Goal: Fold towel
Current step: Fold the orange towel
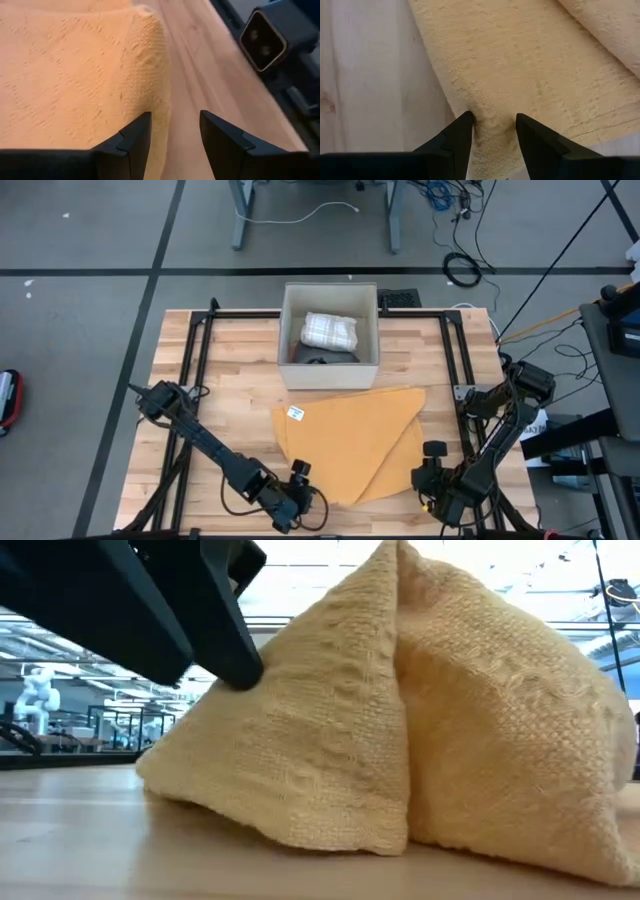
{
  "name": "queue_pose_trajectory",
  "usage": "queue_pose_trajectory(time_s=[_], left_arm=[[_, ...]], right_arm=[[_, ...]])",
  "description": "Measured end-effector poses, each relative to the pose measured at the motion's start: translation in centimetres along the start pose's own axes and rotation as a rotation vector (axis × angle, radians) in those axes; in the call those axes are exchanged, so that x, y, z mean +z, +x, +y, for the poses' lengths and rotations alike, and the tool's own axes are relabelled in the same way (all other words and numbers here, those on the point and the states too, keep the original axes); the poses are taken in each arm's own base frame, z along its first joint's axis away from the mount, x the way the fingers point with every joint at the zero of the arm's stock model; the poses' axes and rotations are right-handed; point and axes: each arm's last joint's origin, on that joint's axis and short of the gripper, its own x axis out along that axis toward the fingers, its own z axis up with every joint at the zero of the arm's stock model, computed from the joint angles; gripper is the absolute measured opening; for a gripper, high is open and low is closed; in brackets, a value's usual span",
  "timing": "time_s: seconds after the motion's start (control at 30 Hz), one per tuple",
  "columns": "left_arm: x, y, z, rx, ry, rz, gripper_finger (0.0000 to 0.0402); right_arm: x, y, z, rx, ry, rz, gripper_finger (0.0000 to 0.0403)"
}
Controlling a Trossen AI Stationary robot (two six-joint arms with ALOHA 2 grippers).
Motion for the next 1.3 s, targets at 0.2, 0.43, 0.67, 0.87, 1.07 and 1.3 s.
queue_pose_trajectory(time_s=[0.2,0.43,0.67,0.87,1.07,1.3], left_arm=[[-0.4,1.4,1.4,-0.097,-0.028,0.050,0.0174],[-1.2,3.2,2.7,-0.069,-0.029,0.086,0.0174],[-2.2,5.1,3.4,-0.055,-0.040,0.119,0.0174],[-2.2,5.1,3.3,-0.034,0.027,0.106,0.0122],[-2.2,4.9,3.3,-0.032,0.114,0.117,0.0014],[-1.9,2.0,2.5,-0.050,0.242,0.181,0.0007]], right_arm=[[0.1,0.0,-0.1,-0.003,0.007,0.001,0.0141],[0.2,0.0,0.0,0.002,0.016,-0.007,0.0141],[0.2,0.0,0.0,-0.005,0.016,-0.020,0.0141],[0.1,0.0,-0.3,-0.025,0.008,-0.004,0.0115],[-0.2,0.0,-0.4,-0.025,0.008,0.056,0.0034],[-0.6,0.0,-0.6,-0.016,0.053,0.142,0.0002]])
